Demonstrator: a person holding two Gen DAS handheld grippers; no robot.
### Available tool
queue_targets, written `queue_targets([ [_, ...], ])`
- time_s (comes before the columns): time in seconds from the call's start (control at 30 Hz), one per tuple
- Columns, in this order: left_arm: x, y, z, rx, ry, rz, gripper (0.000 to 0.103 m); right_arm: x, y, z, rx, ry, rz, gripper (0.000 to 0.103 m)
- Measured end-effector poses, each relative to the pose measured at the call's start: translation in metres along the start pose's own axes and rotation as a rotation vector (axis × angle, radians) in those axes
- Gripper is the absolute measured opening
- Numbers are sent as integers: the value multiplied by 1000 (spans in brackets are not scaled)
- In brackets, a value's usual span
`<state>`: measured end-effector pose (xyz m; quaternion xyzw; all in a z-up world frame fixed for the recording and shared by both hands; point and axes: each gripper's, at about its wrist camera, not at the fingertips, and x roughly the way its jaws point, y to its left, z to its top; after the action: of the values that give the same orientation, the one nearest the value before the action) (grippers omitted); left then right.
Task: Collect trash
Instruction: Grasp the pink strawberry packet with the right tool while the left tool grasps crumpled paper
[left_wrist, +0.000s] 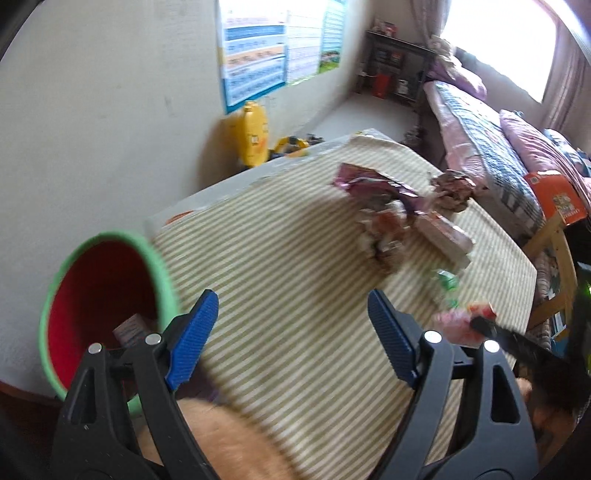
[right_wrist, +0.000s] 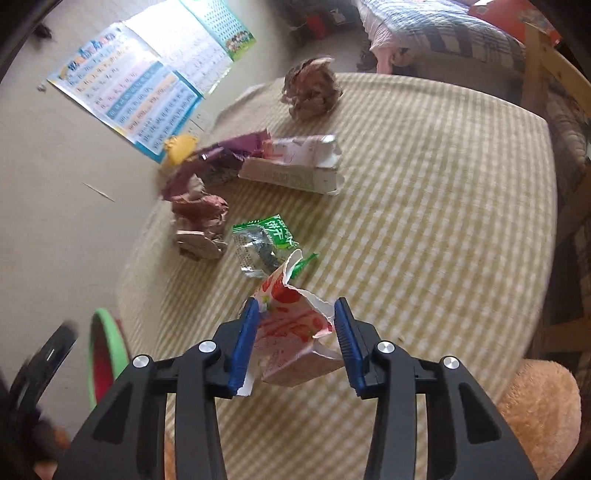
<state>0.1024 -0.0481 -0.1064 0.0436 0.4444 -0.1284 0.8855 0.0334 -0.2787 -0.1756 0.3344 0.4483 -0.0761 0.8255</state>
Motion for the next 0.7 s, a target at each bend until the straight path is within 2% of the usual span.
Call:
queue_targets([
  [0.17,46,-41,24,35,36,-41,80,-24,-8,-11,-41,-40,8,41],
  [0.33,98,-73,42,52,95,-60,80,-23,0,-11,-87,-59,28,41],
  [0.57,150,-84,47,17,212,-39,80,-21,0,-8,-108,-64,45,41],
  [0.63,156,-83,45,12,240,-46,70,-21,1,-8,-120,-68,34,41],
  [0.7,159,-83,42,15,258,-58,49,-22,2,-7,-134,-77,26,42],
])
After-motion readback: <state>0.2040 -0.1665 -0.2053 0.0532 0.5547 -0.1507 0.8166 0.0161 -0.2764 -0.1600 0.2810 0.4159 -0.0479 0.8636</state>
